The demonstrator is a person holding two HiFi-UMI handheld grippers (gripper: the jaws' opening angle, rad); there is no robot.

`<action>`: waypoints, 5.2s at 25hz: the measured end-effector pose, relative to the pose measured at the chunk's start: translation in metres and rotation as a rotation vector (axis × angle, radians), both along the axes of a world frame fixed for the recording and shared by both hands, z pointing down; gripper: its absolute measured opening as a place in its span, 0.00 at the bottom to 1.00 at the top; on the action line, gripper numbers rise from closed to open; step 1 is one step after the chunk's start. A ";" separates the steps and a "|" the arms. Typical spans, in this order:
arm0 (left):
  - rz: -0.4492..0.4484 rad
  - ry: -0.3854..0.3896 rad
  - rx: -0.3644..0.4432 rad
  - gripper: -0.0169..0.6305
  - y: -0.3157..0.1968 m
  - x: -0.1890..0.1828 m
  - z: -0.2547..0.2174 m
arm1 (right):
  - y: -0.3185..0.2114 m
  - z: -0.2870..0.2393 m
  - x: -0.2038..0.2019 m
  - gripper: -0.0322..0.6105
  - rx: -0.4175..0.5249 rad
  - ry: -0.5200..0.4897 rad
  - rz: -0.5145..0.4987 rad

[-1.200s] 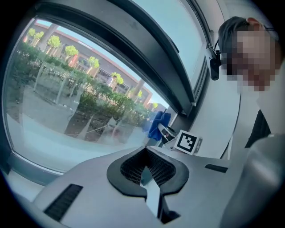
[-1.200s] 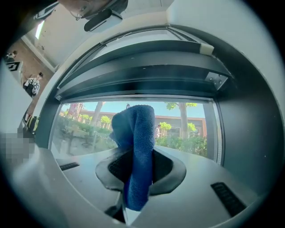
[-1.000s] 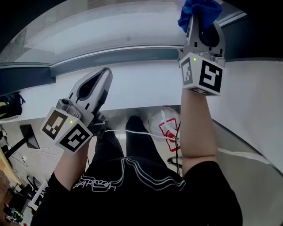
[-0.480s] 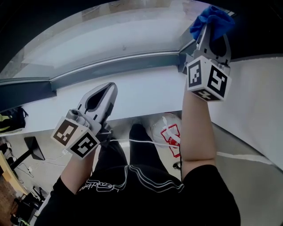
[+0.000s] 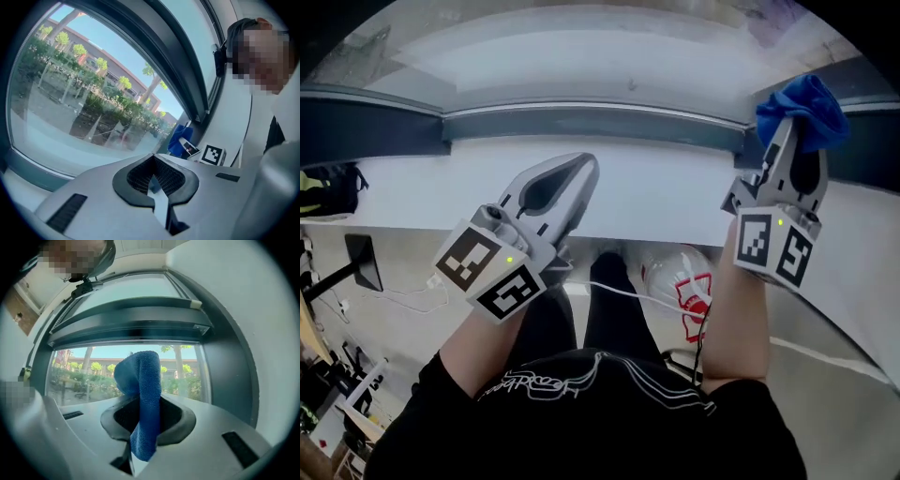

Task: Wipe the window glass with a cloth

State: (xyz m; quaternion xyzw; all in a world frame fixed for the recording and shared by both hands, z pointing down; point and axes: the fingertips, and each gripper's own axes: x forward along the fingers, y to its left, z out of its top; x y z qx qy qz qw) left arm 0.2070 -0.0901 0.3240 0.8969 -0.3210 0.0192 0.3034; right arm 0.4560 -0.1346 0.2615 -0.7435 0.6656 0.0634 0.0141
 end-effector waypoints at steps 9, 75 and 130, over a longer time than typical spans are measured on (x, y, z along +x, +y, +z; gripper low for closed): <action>-0.171 -0.008 -0.003 0.04 -0.003 -0.159 0.007 | -0.019 0.025 -0.223 0.15 -0.048 -0.042 -0.308; -0.225 -0.002 -0.123 0.04 0.028 -0.294 0.056 | -0.099 0.083 -0.408 0.15 -0.100 0.019 -0.382; 0.147 0.032 -0.163 0.04 0.022 0.080 0.087 | -0.038 0.114 0.075 0.15 -0.135 -0.032 0.121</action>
